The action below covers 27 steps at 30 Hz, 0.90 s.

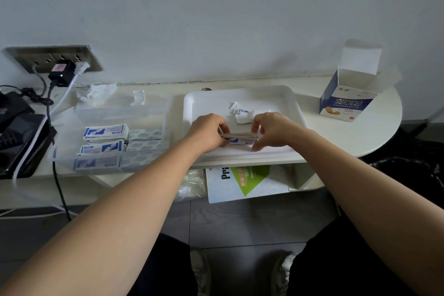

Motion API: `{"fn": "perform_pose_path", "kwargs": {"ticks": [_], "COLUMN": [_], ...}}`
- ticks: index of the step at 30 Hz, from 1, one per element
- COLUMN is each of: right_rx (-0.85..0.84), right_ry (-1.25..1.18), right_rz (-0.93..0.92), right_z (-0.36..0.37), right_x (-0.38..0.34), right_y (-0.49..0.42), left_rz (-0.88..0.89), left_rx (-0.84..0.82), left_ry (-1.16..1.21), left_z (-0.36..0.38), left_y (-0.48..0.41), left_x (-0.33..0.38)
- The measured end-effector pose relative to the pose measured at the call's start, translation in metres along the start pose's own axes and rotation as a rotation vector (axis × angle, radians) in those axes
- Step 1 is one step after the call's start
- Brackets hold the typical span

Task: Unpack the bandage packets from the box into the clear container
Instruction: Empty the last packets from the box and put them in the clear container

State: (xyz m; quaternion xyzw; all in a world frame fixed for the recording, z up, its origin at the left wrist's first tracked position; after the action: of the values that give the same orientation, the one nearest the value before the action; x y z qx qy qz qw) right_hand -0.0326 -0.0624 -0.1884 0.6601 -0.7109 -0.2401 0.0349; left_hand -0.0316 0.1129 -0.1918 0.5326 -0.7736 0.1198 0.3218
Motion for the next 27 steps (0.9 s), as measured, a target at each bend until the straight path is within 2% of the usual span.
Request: {"fn": "perform_pose_path", "kwargs": {"ticks": [2, 4, 9, 14, 19, 24, 27], "right_rx": [-0.055, -0.087, -0.081, -0.076, 0.049, 0.082, 0.105], "right_ry": [-0.009, -0.122, -0.315, -0.304, -0.299, -0.157, -0.198], "right_rz": [0.040, 0.053, -0.023, -0.044, -0.085, -0.093, -0.095], "right_z": [-0.001, -0.002, 0.000, 0.001, -0.002, 0.004, 0.001], "right_x": [0.004, 0.005, -0.004, -0.002, -0.005, -0.006, -0.007], "right_y": [0.000, -0.001, 0.003, 0.003, 0.002, 0.001, 0.000], "left_rz": [-0.001, -0.004, 0.013, 0.008, 0.050, 0.034, 0.039], "left_rx": [-0.009, -0.017, -0.009, -0.012, 0.088, 0.053, 0.080], "left_ry": [-0.005, -0.006, 0.001, -0.015, 0.000, 0.029, 0.023], "left_z": [0.000, 0.001, 0.002, 0.002, -0.004, 0.000, -0.003], "left_y": [0.001, 0.000, -0.003, 0.000, 0.000, 0.002, 0.001], "left_x": [-0.001, 0.000, 0.003, 0.001, 0.005, 0.003, 0.000]}}
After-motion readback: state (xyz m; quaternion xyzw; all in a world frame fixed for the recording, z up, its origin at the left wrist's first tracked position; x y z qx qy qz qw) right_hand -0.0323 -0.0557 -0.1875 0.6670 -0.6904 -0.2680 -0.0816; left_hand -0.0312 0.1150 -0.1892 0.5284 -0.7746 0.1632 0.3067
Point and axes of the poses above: each hand's wrist, its own y-axis away from the middle knuckle, its own z-axis out of the palm, x = y × z, the point moved 2 cm from there along -y, towards the middle knuckle, and after that the axes turned 12 degrees about z, right-handed, at the moved point
